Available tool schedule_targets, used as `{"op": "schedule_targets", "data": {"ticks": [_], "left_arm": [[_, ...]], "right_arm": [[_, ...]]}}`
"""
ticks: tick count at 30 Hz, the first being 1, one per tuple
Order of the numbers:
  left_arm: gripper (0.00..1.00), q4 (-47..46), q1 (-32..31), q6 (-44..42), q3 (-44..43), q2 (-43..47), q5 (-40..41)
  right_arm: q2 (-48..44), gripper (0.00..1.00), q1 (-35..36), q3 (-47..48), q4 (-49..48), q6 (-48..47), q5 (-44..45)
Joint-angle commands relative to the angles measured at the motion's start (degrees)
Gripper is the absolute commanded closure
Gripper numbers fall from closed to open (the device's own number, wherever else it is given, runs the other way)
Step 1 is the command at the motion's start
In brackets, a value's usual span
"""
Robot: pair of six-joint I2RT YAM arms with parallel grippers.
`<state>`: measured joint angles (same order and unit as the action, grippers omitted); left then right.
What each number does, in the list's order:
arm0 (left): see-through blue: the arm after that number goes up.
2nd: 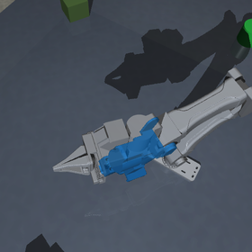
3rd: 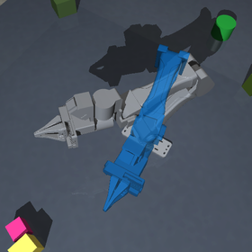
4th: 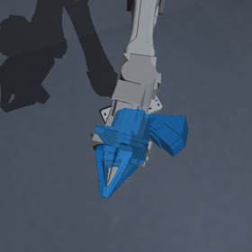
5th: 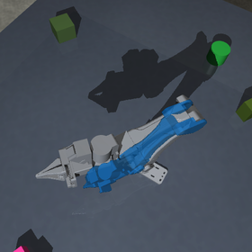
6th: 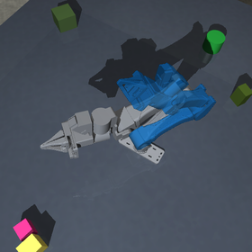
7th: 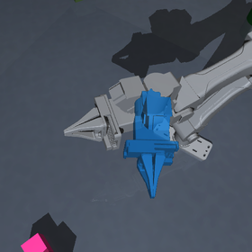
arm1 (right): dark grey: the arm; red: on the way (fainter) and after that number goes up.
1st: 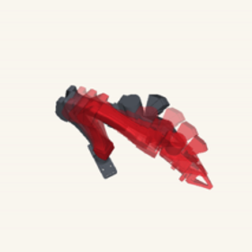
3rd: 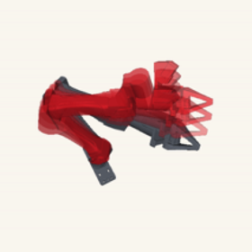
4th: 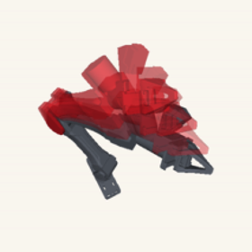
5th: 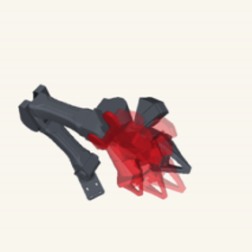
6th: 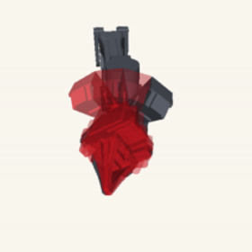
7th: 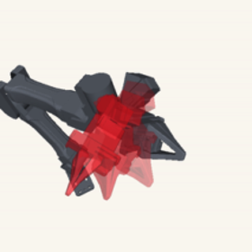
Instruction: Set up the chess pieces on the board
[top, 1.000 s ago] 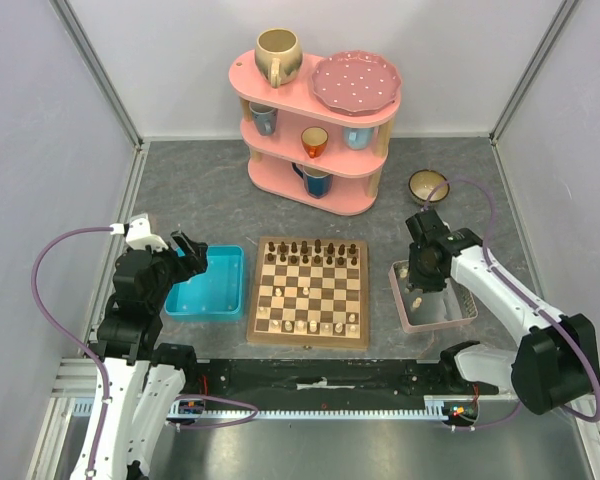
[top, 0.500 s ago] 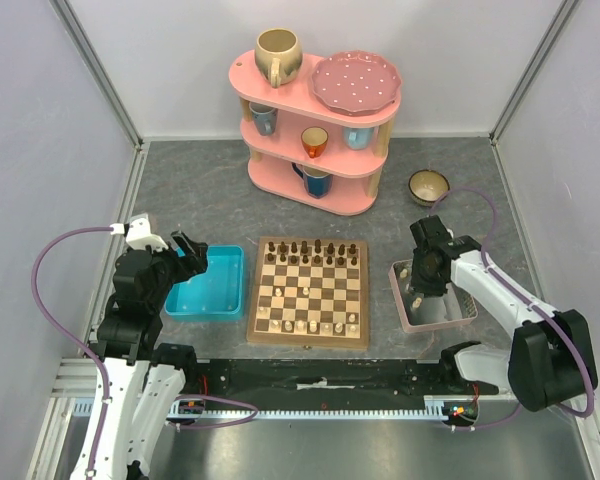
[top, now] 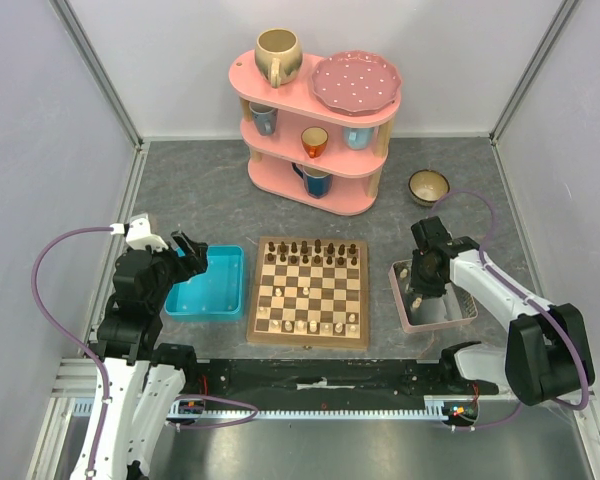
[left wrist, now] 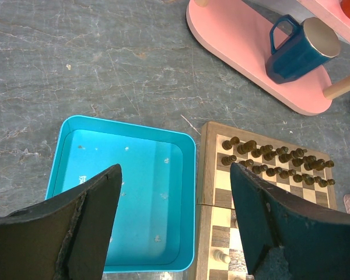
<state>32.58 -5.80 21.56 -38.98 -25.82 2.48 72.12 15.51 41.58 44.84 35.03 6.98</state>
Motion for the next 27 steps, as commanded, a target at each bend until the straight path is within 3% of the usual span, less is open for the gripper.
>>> {"op": "schedule_targets", "data": {"ticks": [1, 10, 19, 27], "left_arm": [[0.19, -2.5, 0.3, 0.1, 0.1, 0.3, -0.5], [0.19, -2.5, 0.3, 0.1, 0.2, 0.5, -0.5], [0.19, -2.5, 0.3, 0.1, 0.2, 0.6, -0.5], [0.19, -2.4, 0.3, 0.1, 0.2, 0.7, -0.5]], "right_arm": [[0.7, 0.62, -0.3, -0.5, -0.5, -0.7, -1.1], [-0.1, 0.64, -0.4, -0.4, 1.0, 0.0, -1.1], [-0.2, 0.73, -0.4, -0.3, 1.3, 0.0, -1.1], [-2.0, 0.94, -0.4, 0.7, 2.5, 0.2, -0.7]]}}
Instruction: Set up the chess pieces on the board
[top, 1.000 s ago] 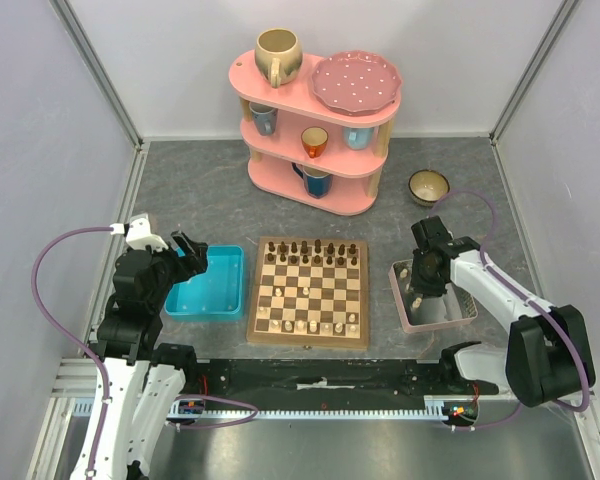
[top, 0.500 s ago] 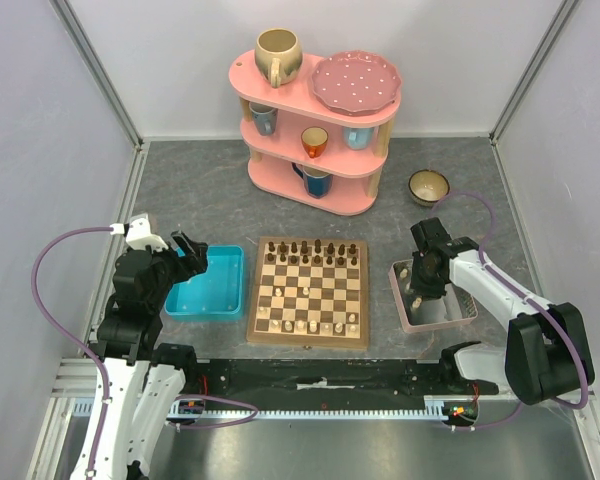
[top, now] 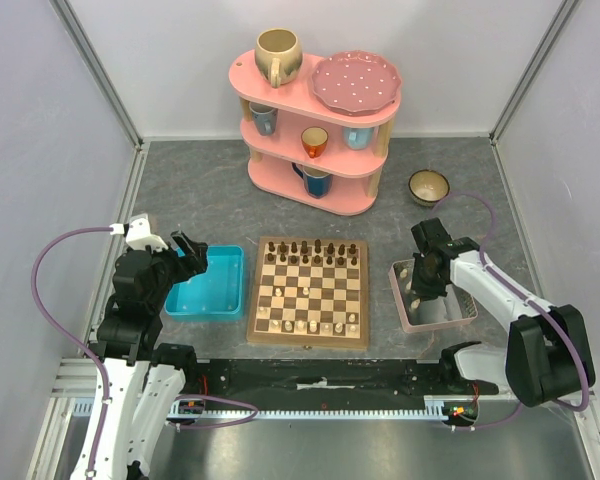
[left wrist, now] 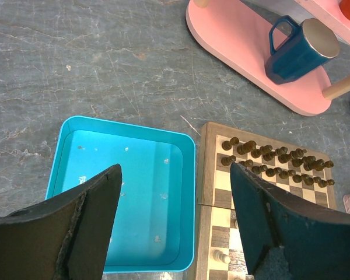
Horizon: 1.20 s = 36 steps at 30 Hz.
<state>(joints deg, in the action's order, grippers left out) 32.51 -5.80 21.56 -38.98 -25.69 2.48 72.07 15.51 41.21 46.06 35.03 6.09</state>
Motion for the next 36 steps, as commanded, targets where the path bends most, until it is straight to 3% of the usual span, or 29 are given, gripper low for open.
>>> {"op": "schedule_targets", "data": {"ticks": [1, 11, 17, 27, 36], "left_arm": [[0.19, -2.5, 0.3, 0.1, 0.2, 0.6, -0.5], [0.19, -2.5, 0.3, 0.1, 0.2, 0.4, -0.7], [0.19, -2.5, 0.3, 0.1, 0.2, 0.4, -0.7], [0.19, -2.5, 0.3, -0.1, 0.2, 0.3, -0.9], [0.19, -2.5, 0.3, -0.1, 0.3, 0.1, -0.9]], "right_arm": [[-2.1, 0.95, -0.3, 1.4, 2.0, 0.1, 1.0], [-6.1, 0.98, -0.4, 12.6, 10.1, -0.6, 7.6], [-5.9, 0.99, 1.6, 18.2, 12.6, -0.1, 4.7], [4.0, 0.99, 26.0, 27.6, 12.7, 8.7, 4.6], [14.4, 0.99, 39.3, 30.0, 9.5, 12.0, 3.9]]}}
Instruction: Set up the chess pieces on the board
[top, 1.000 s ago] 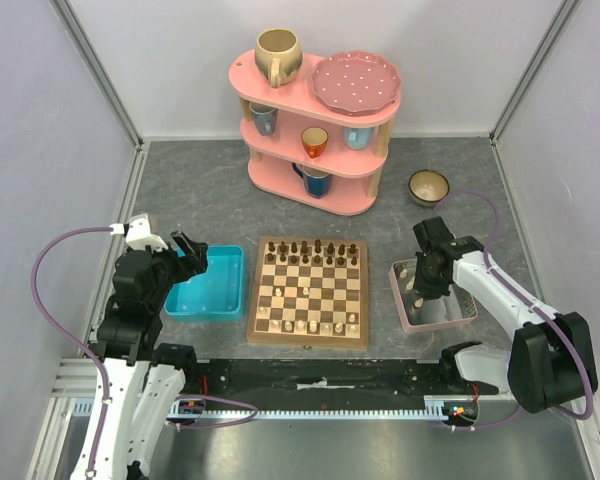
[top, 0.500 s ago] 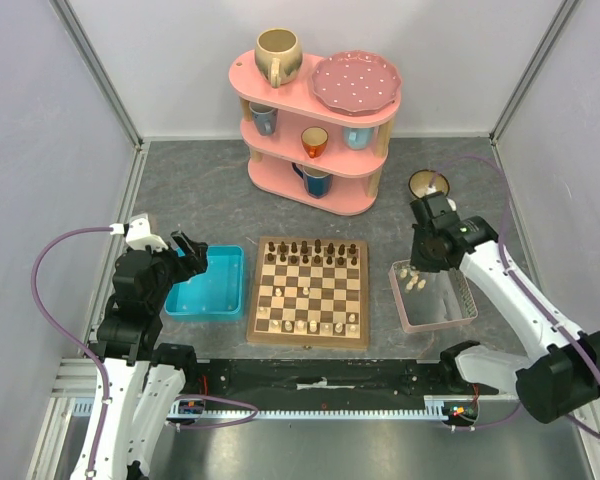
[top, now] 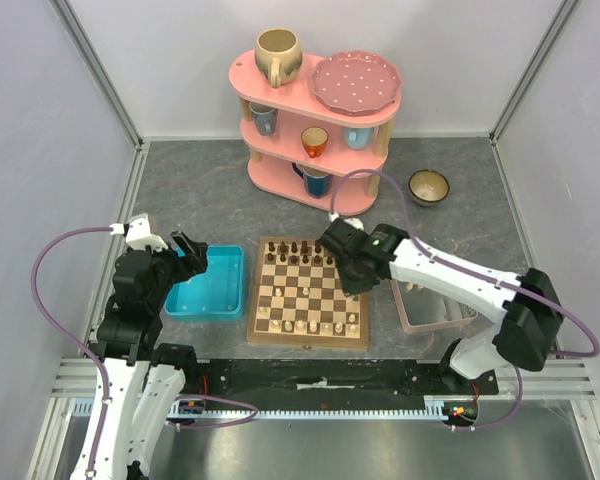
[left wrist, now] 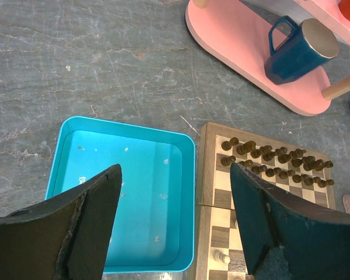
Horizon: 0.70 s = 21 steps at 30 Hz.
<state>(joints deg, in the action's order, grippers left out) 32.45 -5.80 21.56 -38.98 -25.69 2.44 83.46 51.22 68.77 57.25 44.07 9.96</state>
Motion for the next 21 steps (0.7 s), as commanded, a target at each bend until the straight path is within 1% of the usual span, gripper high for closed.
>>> {"op": "schedule_targets", "data": {"ticks": [1, 6, 11, 21], "left_arm": [[0.19, -2.5, 0.3, -0.1, 0.3, 0.2, -0.9], [0.19, -2.5, 0.3, -0.1, 0.2, 0.2, -0.9], [0.19, -2.6, 0.3, -0.1, 0.3, 0.2, -0.9], [0.19, -2.6, 0.3, 0.0, 0.2, 0.3, -0.9]], "right_arm": [[3.7, 0.99, 4.2, 2.3, -2.0, 2.9, 0.0], [7.5, 0.98, 7.0, 2.4, -3.0, 3.4, 0.2], [9.8, 0.98, 7.8, 2.2, -4.5, 3.5, 0.0], [11.5, 0.97, 8.3, 1.7, -5.0, 3.0, -0.6]]}}
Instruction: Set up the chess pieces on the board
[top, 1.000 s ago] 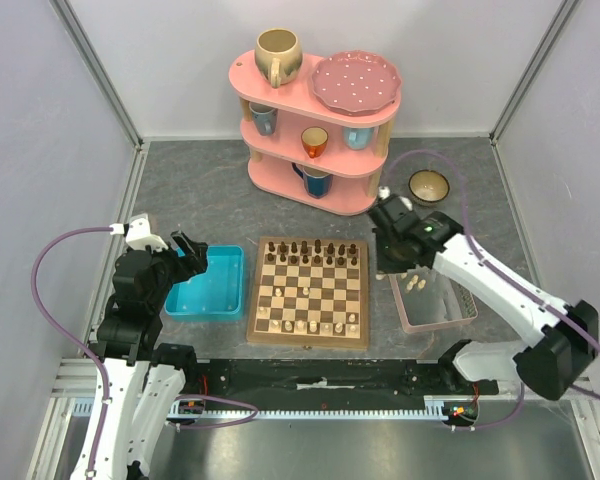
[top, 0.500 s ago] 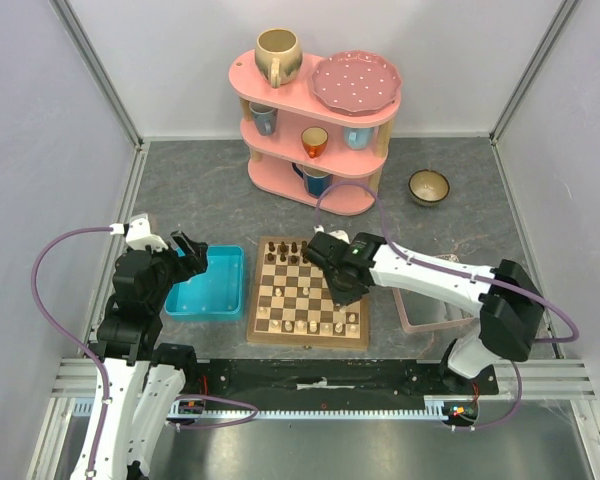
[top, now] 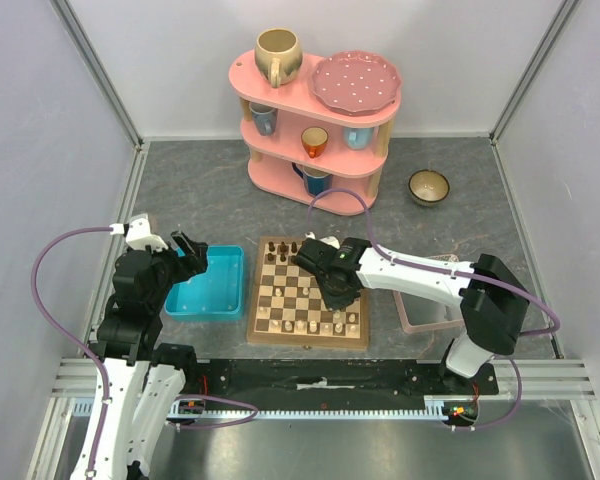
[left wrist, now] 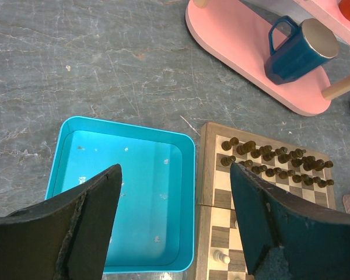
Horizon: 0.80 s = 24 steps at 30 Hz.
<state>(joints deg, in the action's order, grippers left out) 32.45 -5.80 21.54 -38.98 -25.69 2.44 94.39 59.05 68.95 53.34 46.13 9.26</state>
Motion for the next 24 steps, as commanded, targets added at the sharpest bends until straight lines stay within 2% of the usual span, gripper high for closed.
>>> {"op": "schedule_targets", "data": {"ticks": [1, 24], "left_arm": [[0.19, -2.5, 0.3, 0.0, 0.3, 0.3, -0.9], [0.19, -2.7, 0.3, -0.1, 0.3, 0.3, -0.9]], "right_arm": [[0.6, 0.98, 0.4, 1.3, -1.1, 1.1, 0.2], [1.3, 0.94, 0.5, -1.3, -0.6, 0.6, 2.2]]}}
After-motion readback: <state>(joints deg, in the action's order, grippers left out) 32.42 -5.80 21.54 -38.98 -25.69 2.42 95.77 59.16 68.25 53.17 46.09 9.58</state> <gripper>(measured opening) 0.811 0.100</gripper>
